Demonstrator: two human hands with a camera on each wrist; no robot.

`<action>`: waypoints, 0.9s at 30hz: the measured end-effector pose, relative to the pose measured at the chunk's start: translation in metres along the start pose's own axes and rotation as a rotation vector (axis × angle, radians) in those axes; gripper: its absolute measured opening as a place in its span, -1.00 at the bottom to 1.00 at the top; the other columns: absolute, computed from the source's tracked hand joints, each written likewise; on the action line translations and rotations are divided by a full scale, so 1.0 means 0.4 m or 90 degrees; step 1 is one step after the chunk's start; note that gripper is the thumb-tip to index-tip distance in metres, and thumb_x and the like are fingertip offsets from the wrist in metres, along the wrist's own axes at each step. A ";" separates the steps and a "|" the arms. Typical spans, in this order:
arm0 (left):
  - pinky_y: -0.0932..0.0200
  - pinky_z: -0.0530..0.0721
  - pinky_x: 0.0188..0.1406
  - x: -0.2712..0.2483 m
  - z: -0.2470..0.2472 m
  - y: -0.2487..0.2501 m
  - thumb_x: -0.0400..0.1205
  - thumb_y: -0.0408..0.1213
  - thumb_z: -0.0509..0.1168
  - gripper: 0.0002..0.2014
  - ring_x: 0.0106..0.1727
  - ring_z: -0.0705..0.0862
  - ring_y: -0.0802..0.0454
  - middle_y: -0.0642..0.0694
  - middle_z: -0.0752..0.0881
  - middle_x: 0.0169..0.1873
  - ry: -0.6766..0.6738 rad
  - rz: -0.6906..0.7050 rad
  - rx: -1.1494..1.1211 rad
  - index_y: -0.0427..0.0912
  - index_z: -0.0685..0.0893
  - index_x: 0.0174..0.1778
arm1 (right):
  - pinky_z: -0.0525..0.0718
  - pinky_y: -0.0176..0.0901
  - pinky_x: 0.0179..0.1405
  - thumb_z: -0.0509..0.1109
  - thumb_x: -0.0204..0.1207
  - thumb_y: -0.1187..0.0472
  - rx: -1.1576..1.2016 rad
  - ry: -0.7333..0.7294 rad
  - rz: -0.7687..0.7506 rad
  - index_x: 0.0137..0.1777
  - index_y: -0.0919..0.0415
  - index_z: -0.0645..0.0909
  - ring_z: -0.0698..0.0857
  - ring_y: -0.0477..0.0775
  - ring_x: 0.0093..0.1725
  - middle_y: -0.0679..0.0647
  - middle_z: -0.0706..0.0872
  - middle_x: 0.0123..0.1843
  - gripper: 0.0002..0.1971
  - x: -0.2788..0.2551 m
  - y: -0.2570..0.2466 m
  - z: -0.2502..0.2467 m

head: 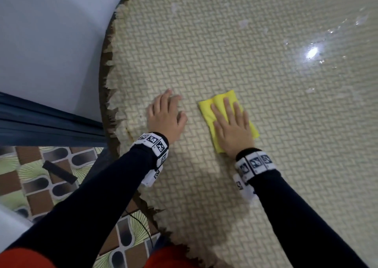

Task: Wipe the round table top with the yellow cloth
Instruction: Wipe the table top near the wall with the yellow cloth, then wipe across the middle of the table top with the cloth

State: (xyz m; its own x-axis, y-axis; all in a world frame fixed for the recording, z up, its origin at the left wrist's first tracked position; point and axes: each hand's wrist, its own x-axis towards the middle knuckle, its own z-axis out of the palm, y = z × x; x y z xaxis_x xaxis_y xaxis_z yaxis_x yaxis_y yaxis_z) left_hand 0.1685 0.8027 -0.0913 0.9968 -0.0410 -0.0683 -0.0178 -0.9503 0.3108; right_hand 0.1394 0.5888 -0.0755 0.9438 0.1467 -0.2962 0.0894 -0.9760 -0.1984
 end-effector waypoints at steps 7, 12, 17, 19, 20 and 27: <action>-0.13 0.21 0.50 0.000 -0.002 -0.006 0.59 0.00 0.10 -0.49 0.58 0.26 -0.12 -0.03 0.30 0.61 -0.001 0.004 -0.006 0.00 0.44 0.48 | -0.22 0.28 0.62 -0.15 0.72 -0.12 0.053 0.038 0.249 0.70 -0.17 -0.14 -0.20 0.23 0.69 0.08 -0.23 0.73 -0.45 0.217 0.134 -0.091; -0.16 0.25 0.47 -0.001 -0.001 -0.005 0.58 0.03 0.06 -0.48 0.57 0.27 -0.13 -0.04 0.31 0.61 -0.008 0.005 0.003 0.00 0.43 0.47 | -0.20 0.34 0.60 -0.18 0.70 -0.11 0.034 0.040 0.077 0.70 -0.08 -0.05 -0.10 0.25 0.70 0.14 -0.10 0.73 -0.44 0.288 -0.049 -0.051; -0.16 0.29 0.44 -0.001 0.001 -0.002 0.57 0.04 0.07 -0.48 0.54 0.33 -0.14 -0.05 0.36 0.58 0.012 0.008 0.001 -0.03 0.48 0.44 | 0.05 0.26 0.61 -0.05 0.70 -0.07 -0.010 0.084 0.003 0.66 -0.10 0.19 0.14 0.20 0.67 0.10 0.16 0.70 -0.48 -0.030 -0.078 0.058; -0.15 0.26 0.45 -0.001 0.001 -0.004 0.58 0.02 0.10 -0.49 0.55 0.31 -0.13 -0.05 0.35 0.59 0.013 0.009 -0.006 -0.03 0.47 0.45 | -0.01 0.23 0.60 -0.09 0.70 -0.08 -0.010 0.063 0.032 0.67 -0.10 0.16 0.12 0.21 0.68 0.09 0.13 0.71 -0.47 -0.106 0.003 0.055; -0.14 0.23 0.47 -0.001 0.001 -0.006 0.58 0.01 0.11 -0.49 0.56 0.28 -0.12 -0.04 0.33 0.60 0.008 0.008 -0.008 -0.02 0.45 0.46 | 0.00 0.24 0.59 -0.12 0.68 -0.09 -0.007 0.064 0.070 0.67 -0.09 0.16 0.14 0.23 0.67 0.10 0.13 0.71 -0.45 -0.106 0.050 0.041; -0.11 0.15 0.52 -0.004 -0.001 0.001 0.60 -0.01 0.08 -0.47 0.61 0.19 -0.10 -0.02 0.24 0.64 -0.027 -0.011 -0.008 -0.01 0.39 0.52 | -0.24 0.27 0.62 -0.16 0.73 -0.10 0.045 0.059 0.235 0.71 -0.11 -0.14 -0.20 0.19 0.70 0.10 -0.21 0.73 -0.44 0.179 0.105 -0.059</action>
State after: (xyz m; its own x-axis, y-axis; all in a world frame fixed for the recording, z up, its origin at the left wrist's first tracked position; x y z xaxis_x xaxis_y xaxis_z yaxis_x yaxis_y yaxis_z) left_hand 0.1670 0.8024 -0.0905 0.9928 -0.0383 -0.1131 0.0000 -0.9471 0.3209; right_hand 0.2182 0.5544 -0.0829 0.9332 -0.2311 -0.2753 -0.2811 -0.9465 -0.1584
